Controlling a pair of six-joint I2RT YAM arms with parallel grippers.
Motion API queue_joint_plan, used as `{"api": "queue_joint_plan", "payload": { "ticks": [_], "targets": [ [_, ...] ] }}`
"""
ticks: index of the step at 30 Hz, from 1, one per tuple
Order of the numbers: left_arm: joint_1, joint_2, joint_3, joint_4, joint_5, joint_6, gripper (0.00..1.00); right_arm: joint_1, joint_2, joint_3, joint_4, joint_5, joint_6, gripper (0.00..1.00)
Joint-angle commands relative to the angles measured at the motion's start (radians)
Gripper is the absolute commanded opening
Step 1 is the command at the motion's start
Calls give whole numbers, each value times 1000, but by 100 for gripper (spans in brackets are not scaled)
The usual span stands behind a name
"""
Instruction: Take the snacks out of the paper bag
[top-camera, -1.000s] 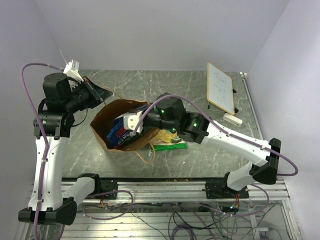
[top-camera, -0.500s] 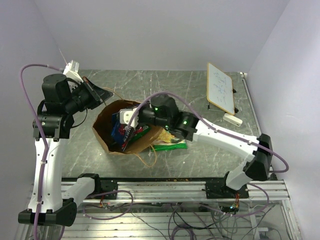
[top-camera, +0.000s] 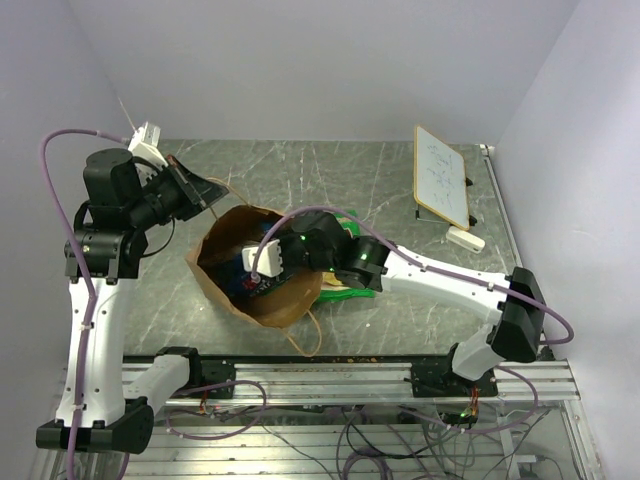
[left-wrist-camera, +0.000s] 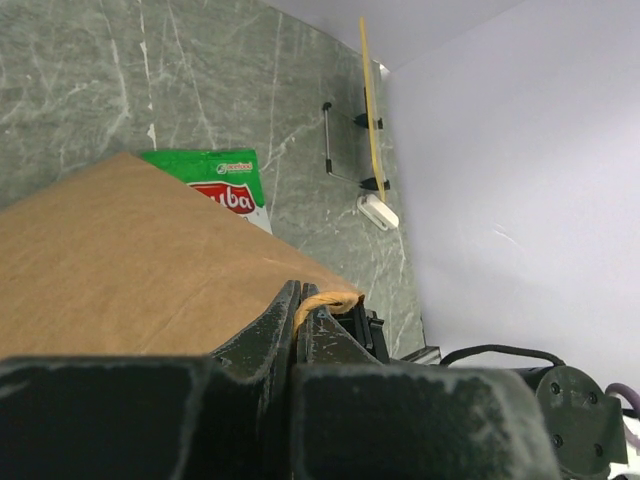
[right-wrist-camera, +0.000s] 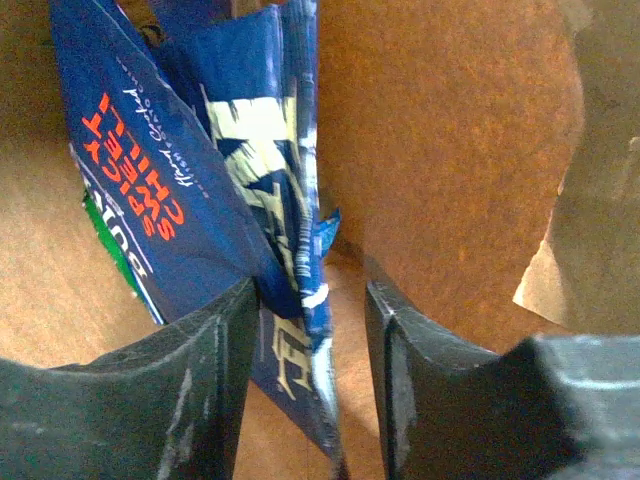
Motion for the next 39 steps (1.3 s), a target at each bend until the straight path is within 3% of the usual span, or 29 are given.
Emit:
{"api": "queue_joint_plan", "payload": {
  "ticks": [1, 8, 21, 31, 36, 39],
  "targets": [
    [5, -16, -37, 67, 67, -13, 7, 1, -67, -4, -82, -59, 6, 49],
    [6, -8, -43, 87, 96, -13, 7, -2, -116, -16, -118, -160, 16, 57],
    [7, 13, -16, 76, 111, 1, 7, -29, -79, 11, -188, -156, -39, 48],
    [7, 61, 43, 51, 81, 4, 7, -11, -27, -2, -206, -259, -67, 46],
    [6, 65, 51, 55, 67, -12, 7, -12, 27, 10, -192, -253, -85, 37],
    [7, 58, 33, 70, 68, -34, 7, -12, 49, 35, -212, -252, -92, 23]
  ]
}}
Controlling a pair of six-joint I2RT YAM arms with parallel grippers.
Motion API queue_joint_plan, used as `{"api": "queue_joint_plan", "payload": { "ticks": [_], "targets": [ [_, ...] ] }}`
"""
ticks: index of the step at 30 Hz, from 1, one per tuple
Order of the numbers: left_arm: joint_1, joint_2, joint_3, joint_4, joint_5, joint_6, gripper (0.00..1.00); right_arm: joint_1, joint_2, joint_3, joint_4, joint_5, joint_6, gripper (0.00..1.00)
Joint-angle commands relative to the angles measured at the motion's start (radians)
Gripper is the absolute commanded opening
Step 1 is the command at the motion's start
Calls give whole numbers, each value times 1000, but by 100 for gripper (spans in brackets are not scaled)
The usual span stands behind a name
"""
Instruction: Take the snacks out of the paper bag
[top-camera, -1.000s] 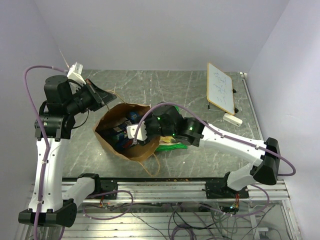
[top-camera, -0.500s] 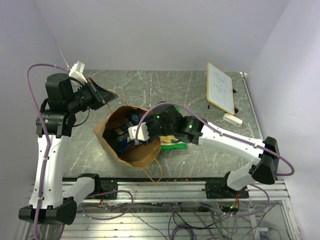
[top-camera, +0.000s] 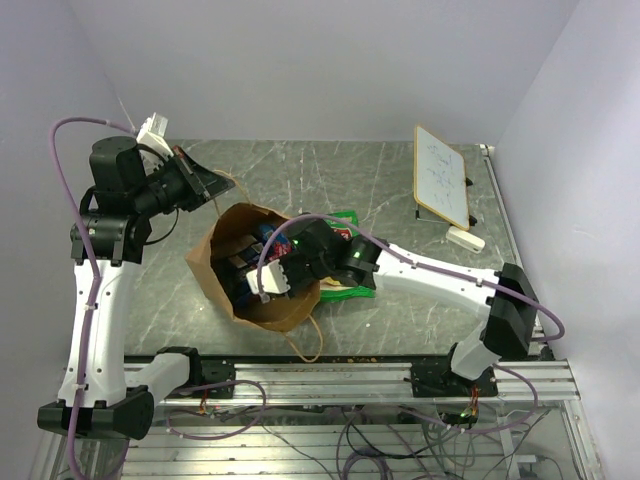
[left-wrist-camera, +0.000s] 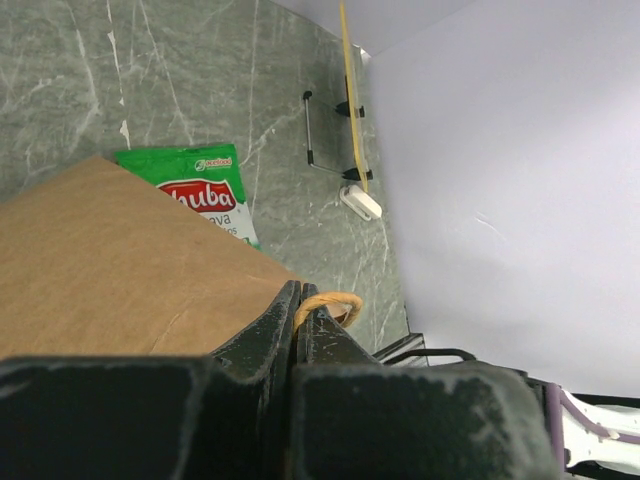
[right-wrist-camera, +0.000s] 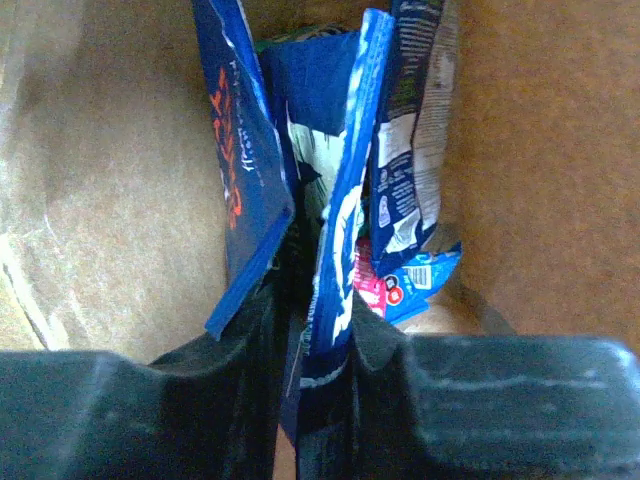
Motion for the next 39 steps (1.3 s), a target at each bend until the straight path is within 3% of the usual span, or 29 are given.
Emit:
{"api": "queue_joint_plan", "payload": {
  "ticks": [1, 5, 18, 27, 39],
  "targets": [
    [5, -13, 8, 26, -10, -27, 7, 2, 30, 51, -25, -15, -19, 17],
    [5, -11, 10, 4, -38, -18, 7, 1, 9, 81, -10, -27, -9, 0],
    [6, 10, 13, 40, -61, -67, 7, -8, -98, 185, 107, 23, 131, 0],
    [7, 45, 78, -98, -167, -19, 7, -17, -179, 277, 138, 63, 178, 0],
    [6, 76, 78, -111, -190, -13, 7, -100, -255, 373, 253, 355, 172, 0]
  ]
}}
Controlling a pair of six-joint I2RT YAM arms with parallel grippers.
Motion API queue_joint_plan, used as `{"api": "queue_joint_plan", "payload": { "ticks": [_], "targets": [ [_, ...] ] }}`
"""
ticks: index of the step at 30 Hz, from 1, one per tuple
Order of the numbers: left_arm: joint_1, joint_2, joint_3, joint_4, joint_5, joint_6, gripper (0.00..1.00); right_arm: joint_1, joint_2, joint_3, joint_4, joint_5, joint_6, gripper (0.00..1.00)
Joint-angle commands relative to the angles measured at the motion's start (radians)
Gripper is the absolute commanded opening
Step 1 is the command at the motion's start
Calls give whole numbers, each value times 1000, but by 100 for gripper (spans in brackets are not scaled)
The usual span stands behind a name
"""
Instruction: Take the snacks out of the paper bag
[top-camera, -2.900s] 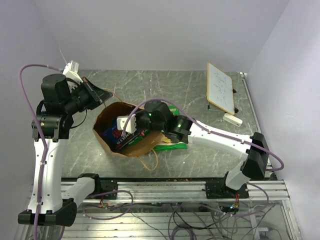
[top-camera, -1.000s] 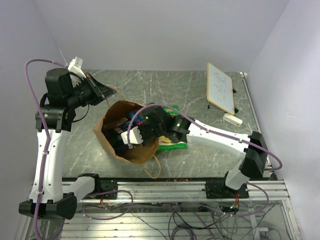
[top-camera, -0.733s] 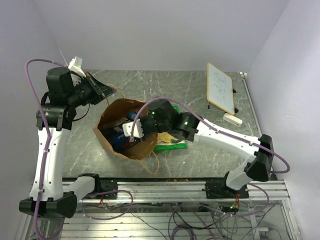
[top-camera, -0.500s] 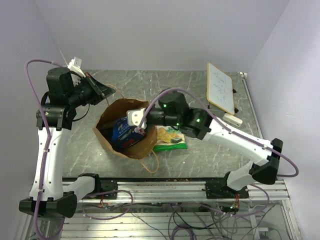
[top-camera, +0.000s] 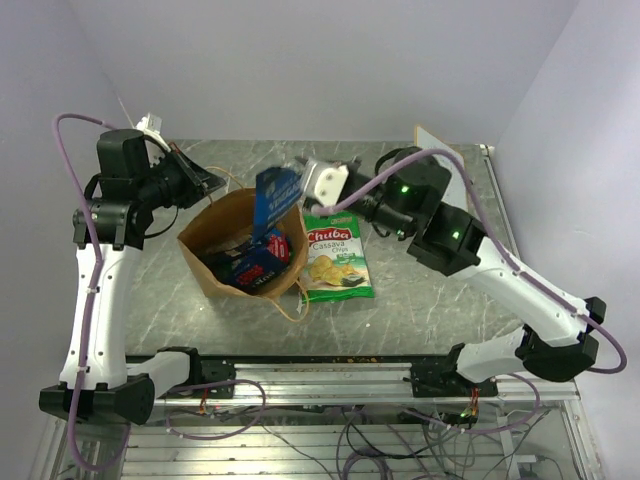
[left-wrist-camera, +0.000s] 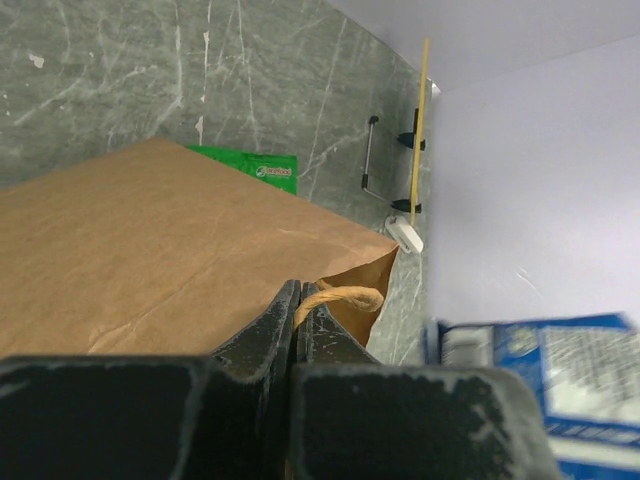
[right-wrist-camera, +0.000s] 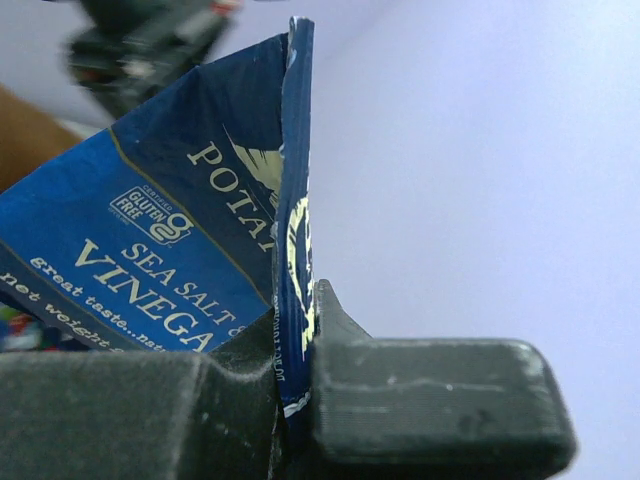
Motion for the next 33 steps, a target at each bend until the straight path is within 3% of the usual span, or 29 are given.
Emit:
{"api": "queue_joint_plan", "payload": {
  "ticks": [1, 5, 12, 20, 33],
  "targets": [
    [5, 4, 18, -7, -21, 19, 7, -76, -23, 54, 95, 167, 4, 0],
    [6, 4, 19, -3, -21, 25, 7, -175, -33, 13, 161, 247, 27, 0],
    [7, 18, 61, -13, -23, 50, 7, -339, -21, -131, 144, 212, 88, 0],
    [5, 12, 78, -7, -9, 53, 7, -372, 38, -335, 189, 137, 129, 0],
    [6, -2, 105, -38, -11, 65, 7, -377, 218, -431, 232, 120, 78, 0]
  ]
}}
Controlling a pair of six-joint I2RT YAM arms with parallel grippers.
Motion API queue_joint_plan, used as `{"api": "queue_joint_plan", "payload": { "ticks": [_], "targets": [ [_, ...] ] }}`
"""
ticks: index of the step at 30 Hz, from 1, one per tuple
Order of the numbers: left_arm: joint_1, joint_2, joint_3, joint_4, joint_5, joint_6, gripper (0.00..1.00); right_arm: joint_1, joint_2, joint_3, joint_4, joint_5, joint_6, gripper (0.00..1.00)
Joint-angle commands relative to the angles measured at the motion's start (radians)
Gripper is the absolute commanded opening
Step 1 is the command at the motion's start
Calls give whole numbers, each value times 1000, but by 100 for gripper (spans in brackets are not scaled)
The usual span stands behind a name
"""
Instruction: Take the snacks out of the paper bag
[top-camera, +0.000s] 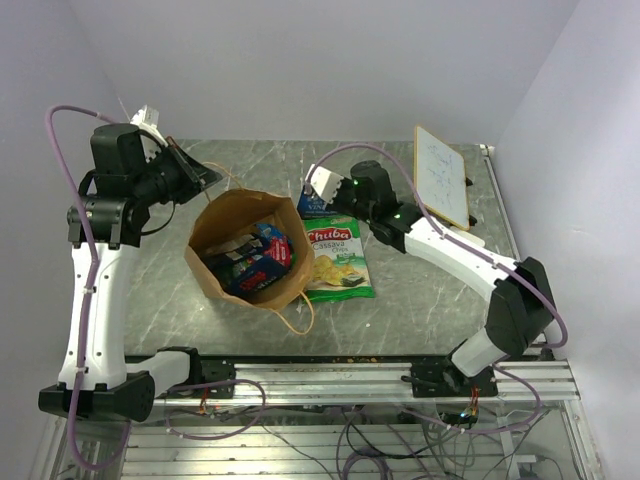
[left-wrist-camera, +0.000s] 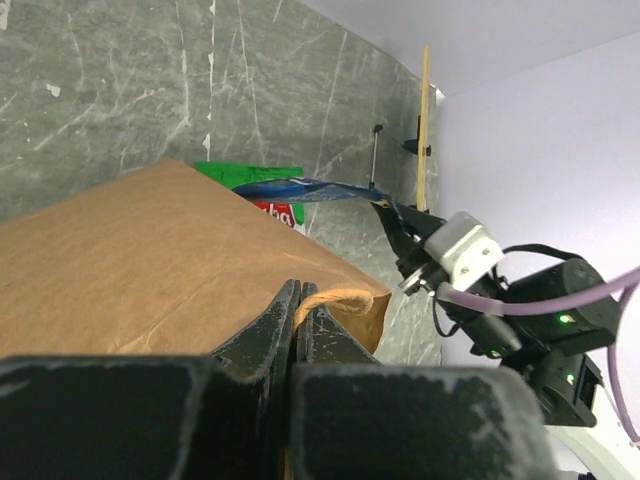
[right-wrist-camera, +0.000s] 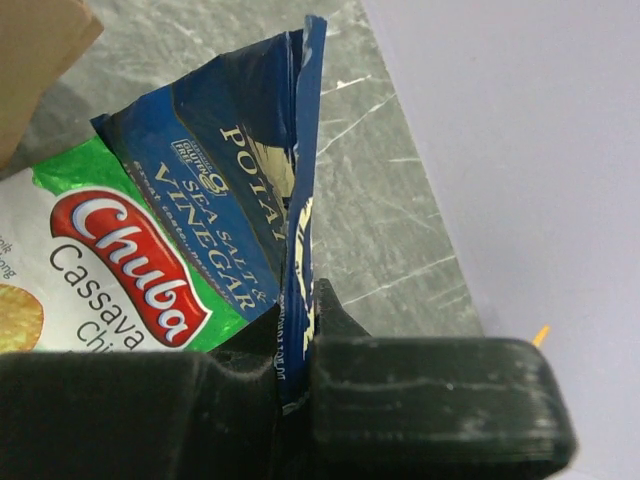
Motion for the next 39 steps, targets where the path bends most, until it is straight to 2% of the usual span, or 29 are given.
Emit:
{"api": "queue_joint_plan", "payload": {
  "ticks": [1, 6, 10, 17, 25, 39],
  "targets": [
    [6, -18, 48, -20, -1, 15, 7, -7, 35, -20, 70, 0, -20, 0],
    [7, -17, 53, -33, -11, 11, 7, -7, 61, -72, 63, 0, 3, 0],
    [6, -12, 50, -54, -26, 6, 7, -5, 56, -127, 19, -33, 91, 0],
    [6, -18, 25, -52, -29, -1, 7, 8, -12, -301, 20, -120, 163, 0],
    [6, -19, 8, -42, -25, -6, 7, 47, -46, -412, 18, -145, 113, 11],
    [6, -14, 26, -66, -32, -3, 7, 67, -43, -436, 100, -271, 60, 12]
  ]
}}
